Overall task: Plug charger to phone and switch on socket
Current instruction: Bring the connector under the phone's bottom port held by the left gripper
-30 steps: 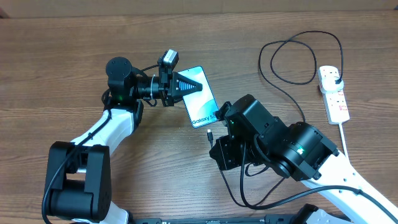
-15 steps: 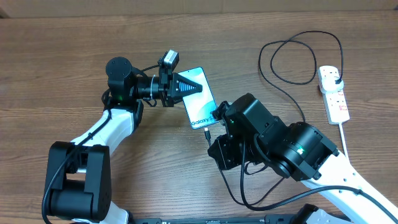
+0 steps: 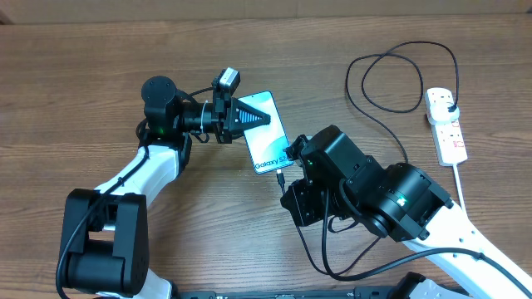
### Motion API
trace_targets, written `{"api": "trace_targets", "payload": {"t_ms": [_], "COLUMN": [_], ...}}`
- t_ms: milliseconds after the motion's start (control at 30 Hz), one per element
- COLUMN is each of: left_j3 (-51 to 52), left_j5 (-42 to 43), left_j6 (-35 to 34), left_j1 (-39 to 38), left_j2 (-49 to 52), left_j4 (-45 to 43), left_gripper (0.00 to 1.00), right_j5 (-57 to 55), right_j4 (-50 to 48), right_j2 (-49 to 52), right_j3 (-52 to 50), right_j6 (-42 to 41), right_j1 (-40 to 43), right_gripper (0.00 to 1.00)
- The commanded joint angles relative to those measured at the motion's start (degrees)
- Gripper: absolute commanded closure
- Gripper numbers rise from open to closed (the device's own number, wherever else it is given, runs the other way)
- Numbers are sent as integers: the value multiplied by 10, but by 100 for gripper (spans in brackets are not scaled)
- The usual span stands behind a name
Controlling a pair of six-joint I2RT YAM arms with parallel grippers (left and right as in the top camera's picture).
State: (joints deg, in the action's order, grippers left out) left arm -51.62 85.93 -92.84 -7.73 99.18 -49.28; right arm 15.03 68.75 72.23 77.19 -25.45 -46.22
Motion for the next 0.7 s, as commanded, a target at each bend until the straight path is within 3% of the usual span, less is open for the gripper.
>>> {"api": "trace_targets", "payload": {"t_ms": [0,667], "left_j3": [-14,-14], "left_j5": [4,0], "left_j6": [-7,-36], "left_j1": [0,-10], "left_j2": [-1,-1], "left_j4": [-2,-2], "left_gripper": [96,96], "right_j5": [-4,-21], "right_j4": [0,1], "right_j2": [-1,21], "right_j3": [-2,-2], "right_j6": [5,30], "right_j1": [-3,-3], "right_gripper": [96,96]}}
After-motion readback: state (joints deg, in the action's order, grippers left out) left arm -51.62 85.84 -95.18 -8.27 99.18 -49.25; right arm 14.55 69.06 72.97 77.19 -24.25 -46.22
